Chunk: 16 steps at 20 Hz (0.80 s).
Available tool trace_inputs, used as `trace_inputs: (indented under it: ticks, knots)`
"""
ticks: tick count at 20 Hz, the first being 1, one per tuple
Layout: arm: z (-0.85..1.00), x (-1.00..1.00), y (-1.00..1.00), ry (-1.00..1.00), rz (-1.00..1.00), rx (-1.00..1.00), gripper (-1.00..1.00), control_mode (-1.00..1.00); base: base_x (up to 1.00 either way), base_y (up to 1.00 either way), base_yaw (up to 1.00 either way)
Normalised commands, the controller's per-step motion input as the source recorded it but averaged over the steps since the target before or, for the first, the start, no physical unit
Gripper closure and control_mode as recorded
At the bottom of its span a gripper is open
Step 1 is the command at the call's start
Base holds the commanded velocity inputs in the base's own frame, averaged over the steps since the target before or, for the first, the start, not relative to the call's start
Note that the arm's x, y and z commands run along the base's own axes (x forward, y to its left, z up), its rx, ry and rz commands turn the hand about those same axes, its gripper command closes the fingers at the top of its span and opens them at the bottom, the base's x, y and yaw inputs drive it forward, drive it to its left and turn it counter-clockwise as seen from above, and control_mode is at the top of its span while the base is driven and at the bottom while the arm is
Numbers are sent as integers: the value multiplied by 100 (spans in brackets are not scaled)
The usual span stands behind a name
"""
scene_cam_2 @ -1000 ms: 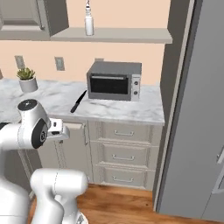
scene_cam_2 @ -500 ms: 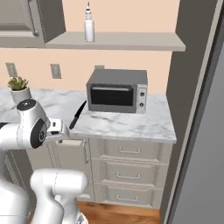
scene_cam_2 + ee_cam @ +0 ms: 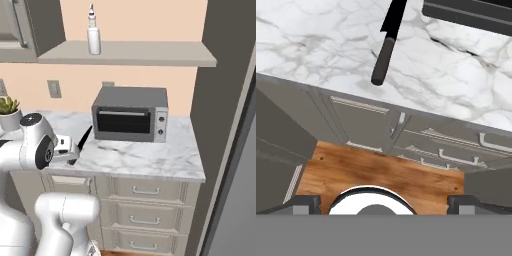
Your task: Move the cutting board and knife to the sink. Then move spray from the shelves to the counter.
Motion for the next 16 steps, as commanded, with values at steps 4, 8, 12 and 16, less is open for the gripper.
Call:
trace_inputs:
  ticks: [4,8,12,16]
  knots:
    - [0,0,0,0,0,0,-100,100,52,29,0]
    - [0,0,0,0,0,0,-100,100,50,24,0]
    - [0,0,0,0,0,0,-100,100,39,21,0]
    - [0,0,0,0,0,0,-100,100,21,7,0]
